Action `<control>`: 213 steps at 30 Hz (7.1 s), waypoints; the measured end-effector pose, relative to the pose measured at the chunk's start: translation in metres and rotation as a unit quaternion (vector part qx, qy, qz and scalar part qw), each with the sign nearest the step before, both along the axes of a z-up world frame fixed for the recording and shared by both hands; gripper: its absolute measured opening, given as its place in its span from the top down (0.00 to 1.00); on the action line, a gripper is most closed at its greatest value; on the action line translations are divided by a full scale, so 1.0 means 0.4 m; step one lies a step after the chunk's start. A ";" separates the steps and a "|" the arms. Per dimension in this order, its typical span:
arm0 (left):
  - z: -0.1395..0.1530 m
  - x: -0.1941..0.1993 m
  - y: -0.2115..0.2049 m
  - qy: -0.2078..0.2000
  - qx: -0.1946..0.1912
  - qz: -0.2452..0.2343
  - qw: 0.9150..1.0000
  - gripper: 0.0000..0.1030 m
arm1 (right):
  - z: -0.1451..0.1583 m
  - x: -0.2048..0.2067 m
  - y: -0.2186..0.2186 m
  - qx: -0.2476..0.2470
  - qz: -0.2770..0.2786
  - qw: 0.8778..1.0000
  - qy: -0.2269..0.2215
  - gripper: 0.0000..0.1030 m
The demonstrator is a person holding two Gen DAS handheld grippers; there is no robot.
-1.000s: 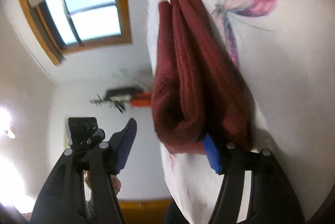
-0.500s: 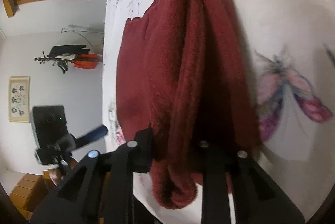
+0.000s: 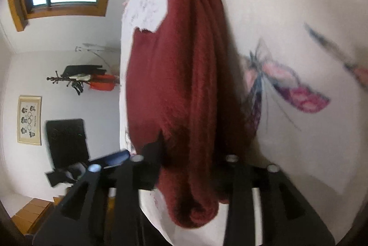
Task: Fold small clothes
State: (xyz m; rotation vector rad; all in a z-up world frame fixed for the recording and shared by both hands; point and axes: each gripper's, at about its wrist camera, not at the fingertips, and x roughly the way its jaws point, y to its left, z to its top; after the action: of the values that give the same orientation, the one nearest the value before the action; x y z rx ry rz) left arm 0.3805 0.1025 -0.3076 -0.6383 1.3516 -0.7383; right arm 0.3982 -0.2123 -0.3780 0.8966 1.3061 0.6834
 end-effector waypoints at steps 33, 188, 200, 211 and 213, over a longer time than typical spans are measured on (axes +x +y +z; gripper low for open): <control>-0.033 0.263 0.173 -0.004 -0.003 0.085 0.996 0.42 | 0.068 0.321 0.138 -0.100 0.031 0.991 -0.085 0.72; -0.165 -0.464 0.289 0.004 0.085 0.039 0.996 0.35 | 0.072 0.008 0.531 -0.243 0.084 0.964 -0.066 0.92; 0.031 -0.163 0.501 -0.058 0.016 0.132 0.989 0.34 | 0.142 0.016 0.545 -0.199 0.124 0.968 -0.094 0.89; 0.023 -0.117 0.486 -0.073 0.059 0.073 0.993 0.42 | 0.163 -0.057 0.542 -0.201 0.163 0.959 -0.114 0.99; 0.004 -0.172 0.489 -0.069 0.076 0.065 0.993 0.42 | 0.143 -0.097 0.558 -0.211 0.189 0.953 -0.109 0.99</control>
State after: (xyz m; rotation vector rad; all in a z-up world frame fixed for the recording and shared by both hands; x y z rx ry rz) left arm 0.3117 0.2982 -0.3059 -0.5378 1.2138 -0.5591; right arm 0.3594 0.0108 -0.3207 0.2174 1.3645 0.7356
